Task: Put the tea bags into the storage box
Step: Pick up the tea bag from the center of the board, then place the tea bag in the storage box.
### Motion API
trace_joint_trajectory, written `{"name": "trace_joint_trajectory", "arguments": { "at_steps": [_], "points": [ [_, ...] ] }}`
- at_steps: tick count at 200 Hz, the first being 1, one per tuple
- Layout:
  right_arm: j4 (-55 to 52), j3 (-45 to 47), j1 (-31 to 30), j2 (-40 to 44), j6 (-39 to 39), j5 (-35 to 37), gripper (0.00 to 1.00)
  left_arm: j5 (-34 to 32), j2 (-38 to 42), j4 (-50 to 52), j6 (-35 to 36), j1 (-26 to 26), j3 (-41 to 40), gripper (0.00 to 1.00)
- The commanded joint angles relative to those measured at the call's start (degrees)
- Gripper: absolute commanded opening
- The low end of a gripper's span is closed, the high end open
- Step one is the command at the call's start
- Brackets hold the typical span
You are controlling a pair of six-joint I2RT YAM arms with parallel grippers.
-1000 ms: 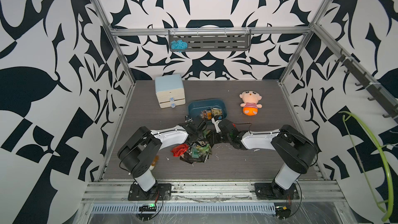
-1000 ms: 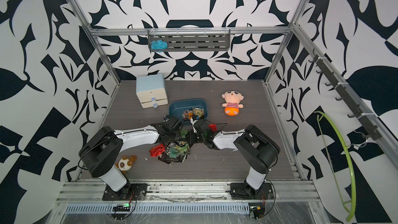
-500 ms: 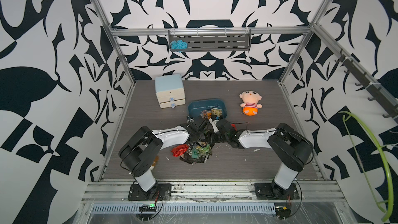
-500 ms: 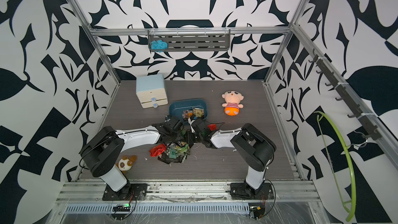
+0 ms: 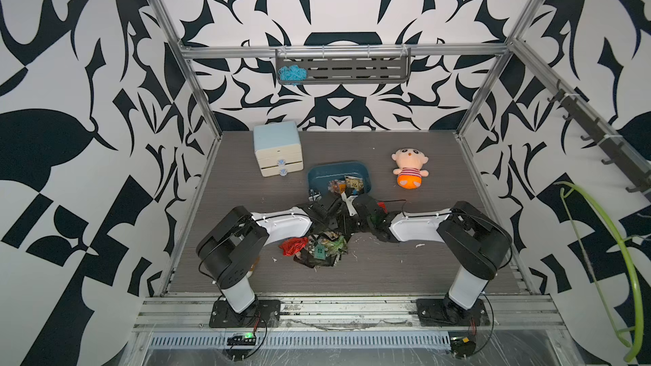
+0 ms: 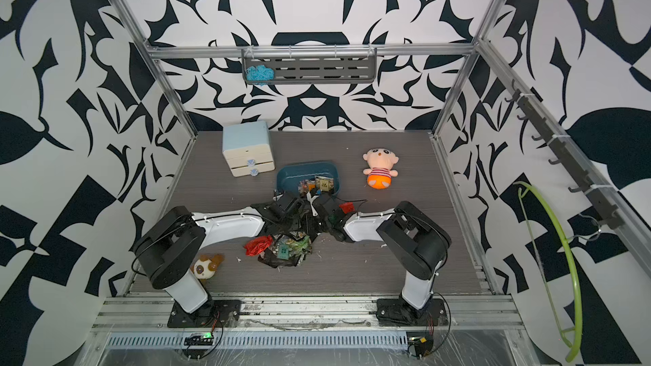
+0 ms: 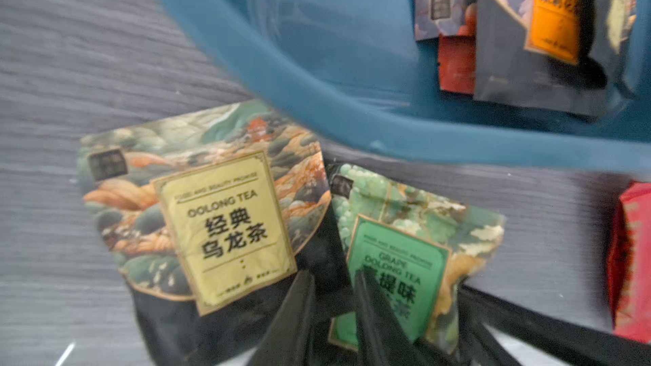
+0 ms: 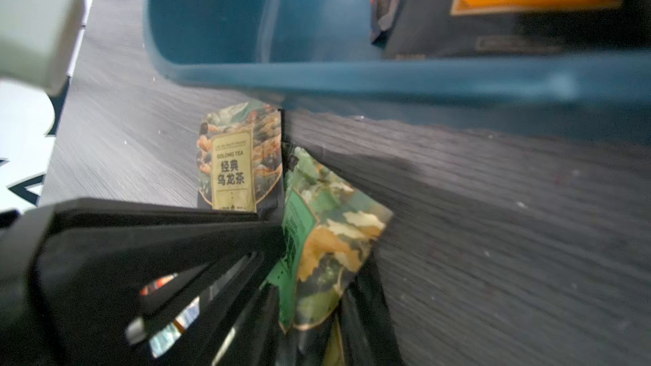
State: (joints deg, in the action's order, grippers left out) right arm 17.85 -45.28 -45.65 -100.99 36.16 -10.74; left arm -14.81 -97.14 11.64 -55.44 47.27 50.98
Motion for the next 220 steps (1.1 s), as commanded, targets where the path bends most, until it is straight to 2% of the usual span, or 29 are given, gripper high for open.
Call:
{"name": "trace_joint_trajectory", "arguments": {
  "at_steps": [1,41,54,89,113,147,168,191,220],
  "points": [
    [1.4,-2.0,-0.7,0.2,-0.5,-0.4,0.21,-0.1,-0.7,1.2,0.9,0.5,-0.4,0.25],
    [0.9,-1.9,-0.7,1.0,-1.1,0.2,0.0,-2.8,2.7,3.1,1.0,0.5,-0.7,0.26],
    [0.9,-1.4,-0.7,1.7,-1.6,0.5,0.0,-4.7,4.6,4.8,1.0,0.5,-0.6,0.3],
    [0.8,0.3,-0.7,4.9,-3.5,2.3,0.0,-11.0,12.0,7.6,-1.5,0.7,-2.7,0.49],
    [1.9,3.2,-0.7,8.6,-5.2,3.5,0.0,-15.4,18.2,9.5,-2.8,0.7,-4.7,0.59],
    [4.1,8.5,-0.6,16.2,-6.7,5.7,0.0,-22.8,28.7,14.0,-4.0,0.6,-8.5,0.83],
    [2.1,9.9,-0.7,20.4,-7.5,9.2,0.0,-24.4,34.5,14.7,-3.6,0.5,-11.7,0.99],
    [-3.7,9.0,-0.6,25.0,-6.9,14.4,0.0,-23.9,39.7,13.5,1.1,0.4,-14.9,1.0],
    [-15.5,0.9,-0.2,28.0,-4.9,20.8,0.0,-24.6,45.0,14.1,2.0,0.3,-17.7,1.0]
  ]
}}
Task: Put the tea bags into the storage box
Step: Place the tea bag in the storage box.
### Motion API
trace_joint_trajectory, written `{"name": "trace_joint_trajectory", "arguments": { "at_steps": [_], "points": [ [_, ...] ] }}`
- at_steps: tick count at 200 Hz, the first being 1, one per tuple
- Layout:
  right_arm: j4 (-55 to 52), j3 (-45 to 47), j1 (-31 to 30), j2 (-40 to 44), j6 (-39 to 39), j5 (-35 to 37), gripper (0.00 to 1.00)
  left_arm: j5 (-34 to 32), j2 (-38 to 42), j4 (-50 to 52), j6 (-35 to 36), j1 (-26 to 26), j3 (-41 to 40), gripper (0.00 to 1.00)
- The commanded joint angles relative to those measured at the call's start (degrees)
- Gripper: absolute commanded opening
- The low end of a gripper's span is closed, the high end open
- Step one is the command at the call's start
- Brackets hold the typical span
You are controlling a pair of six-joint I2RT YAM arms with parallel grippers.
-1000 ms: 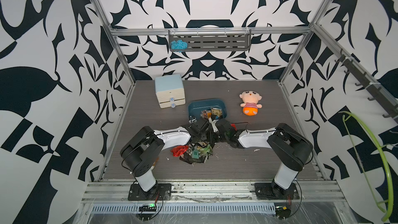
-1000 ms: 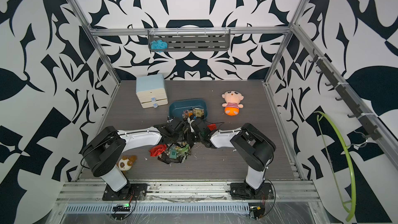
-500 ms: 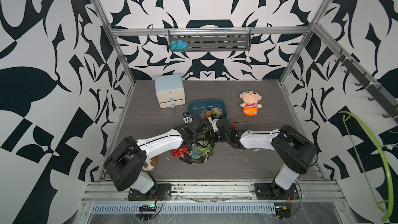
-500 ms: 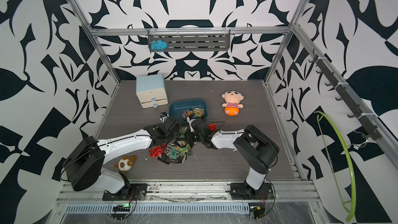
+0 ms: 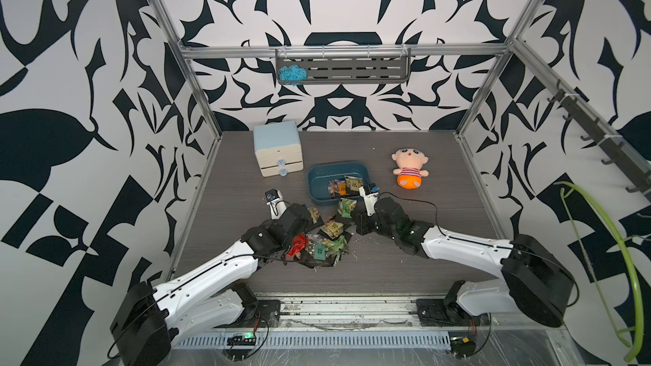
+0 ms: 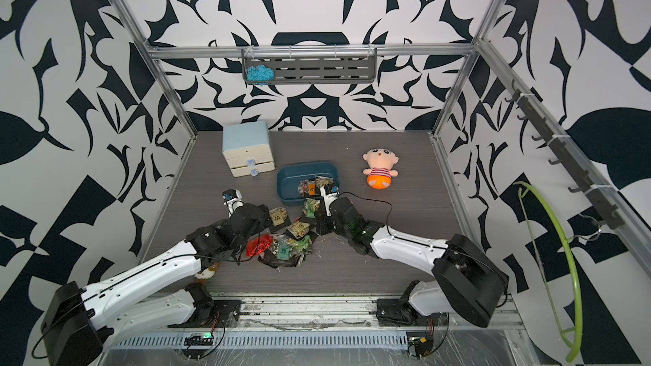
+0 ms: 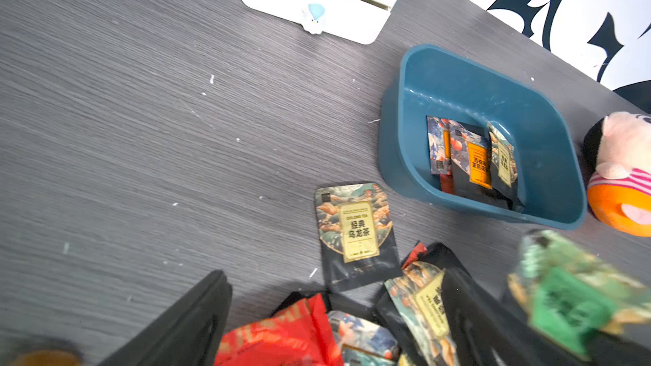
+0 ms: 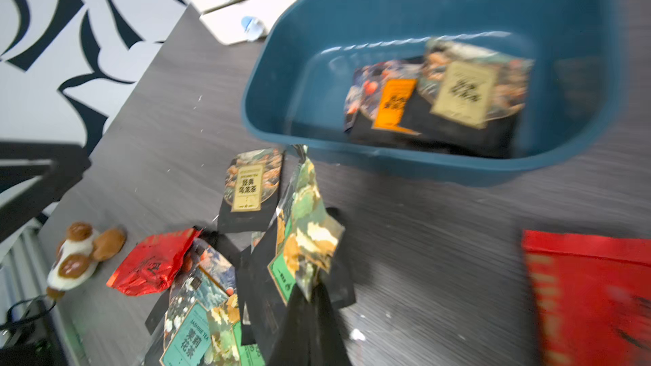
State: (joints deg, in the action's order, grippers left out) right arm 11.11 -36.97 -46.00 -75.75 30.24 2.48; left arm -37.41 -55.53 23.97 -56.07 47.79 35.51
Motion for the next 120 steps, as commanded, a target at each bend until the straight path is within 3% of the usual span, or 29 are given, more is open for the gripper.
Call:
{"name": "trace_joint_trajectory", "arguments": {
  "at_steps": [1,34,70,120],
  "points": [
    [-9.1,-7.6,0.2,2.7,1.1,7.6,0.0,-2.0,3.6,1.7,2.7,-0.2,-2.3,1.0],
    [-19.0,-20.6,2.9,-2.8,2.5,8.7,0.0,-1.7,7.0,1.5,2.7,-0.2,-4.8,0.99],
    [-24.5,-32.8,7.2,-14.7,3.3,0.5,0.0,-1.1,7.4,5.1,2.4,-0.3,-5.3,0.99],
    [-33.3,-49.0,8.0,-31.0,-0.2,-0.9,0.0,0.4,6.5,8.1,1.9,-0.4,-5.7,0.98]
  ]
}}
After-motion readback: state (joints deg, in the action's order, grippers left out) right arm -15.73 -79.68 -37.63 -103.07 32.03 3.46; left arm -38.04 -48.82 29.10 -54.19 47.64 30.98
